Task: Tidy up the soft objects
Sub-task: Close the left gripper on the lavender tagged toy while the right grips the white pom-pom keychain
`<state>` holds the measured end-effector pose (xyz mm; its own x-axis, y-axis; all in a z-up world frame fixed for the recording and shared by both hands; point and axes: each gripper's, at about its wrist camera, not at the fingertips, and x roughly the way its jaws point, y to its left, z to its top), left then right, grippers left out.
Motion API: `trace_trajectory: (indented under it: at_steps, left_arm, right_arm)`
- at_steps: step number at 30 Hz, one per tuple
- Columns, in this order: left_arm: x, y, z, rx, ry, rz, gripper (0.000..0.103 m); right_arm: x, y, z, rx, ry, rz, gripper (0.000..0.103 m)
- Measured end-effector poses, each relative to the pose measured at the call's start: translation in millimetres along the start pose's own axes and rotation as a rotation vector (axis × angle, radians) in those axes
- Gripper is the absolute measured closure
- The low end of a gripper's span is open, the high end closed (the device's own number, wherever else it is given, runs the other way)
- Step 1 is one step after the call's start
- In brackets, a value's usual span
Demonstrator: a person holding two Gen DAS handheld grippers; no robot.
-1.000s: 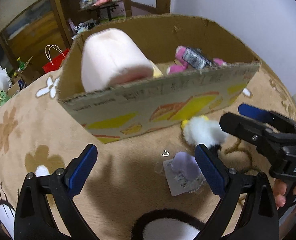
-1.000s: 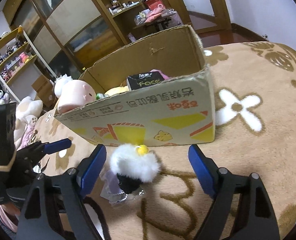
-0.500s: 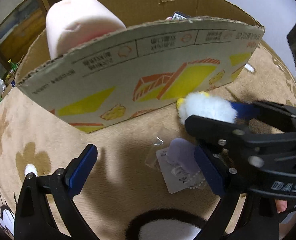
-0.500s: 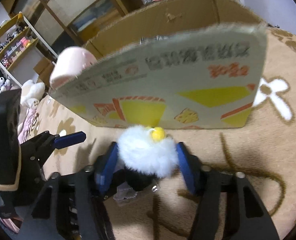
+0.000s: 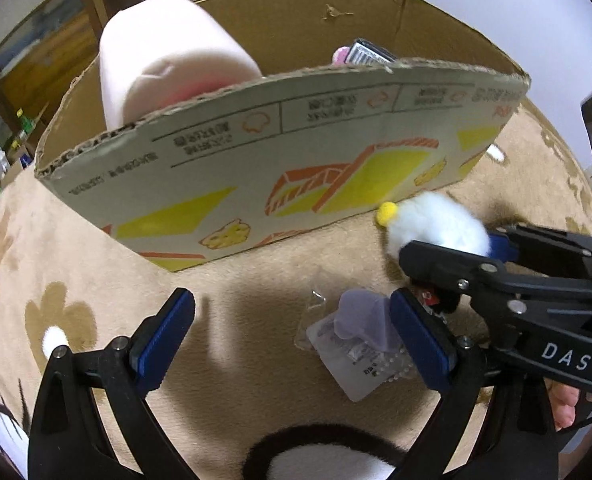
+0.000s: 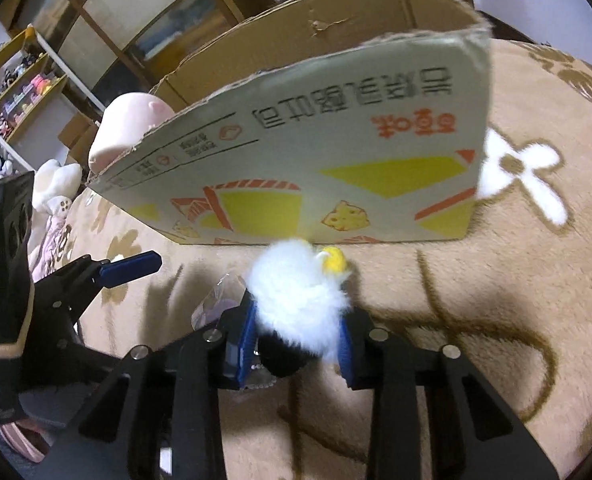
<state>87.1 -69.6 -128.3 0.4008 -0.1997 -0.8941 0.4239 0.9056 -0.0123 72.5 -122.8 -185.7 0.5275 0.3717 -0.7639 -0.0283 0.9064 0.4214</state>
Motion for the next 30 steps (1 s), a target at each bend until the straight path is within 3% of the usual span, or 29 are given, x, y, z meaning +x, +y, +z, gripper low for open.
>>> trace_trajectory:
  at_steps: [7,16,18,23,26,30]
  left_arm:
    - [7,-4,0,-0.012,0.055,-0.074,0.007]
    - [16,-13,-8,0.026,0.098,-0.142,0.034]
    - [14,-13,-10,0.020,0.093,-0.150,0.046]
    - [7,13,-8,-0.090,0.084,-0.208,0.064]
    - [3,23,-8,-0.130,0.076,-0.232,0.070]
    - [-11,23,-12,-0.081,0.033,-0.228,0.078]
  right_arm:
    - [-9,-7,-2,0.032,0.012,-0.049,0.067]
    - [-9,-12,-4,0.037,0.029,-0.074,0.067]
    - [-7,-10,-5,0.030,0.034,-0.078,0.067]
    - [-8,-11,-6,0.028,0.033,-0.075,0.067]
    - [-9,-10,-6,0.025,0.030,-0.076,0.067]
    - [-12,-9,-6,0.022,0.025,-0.078,0.067]
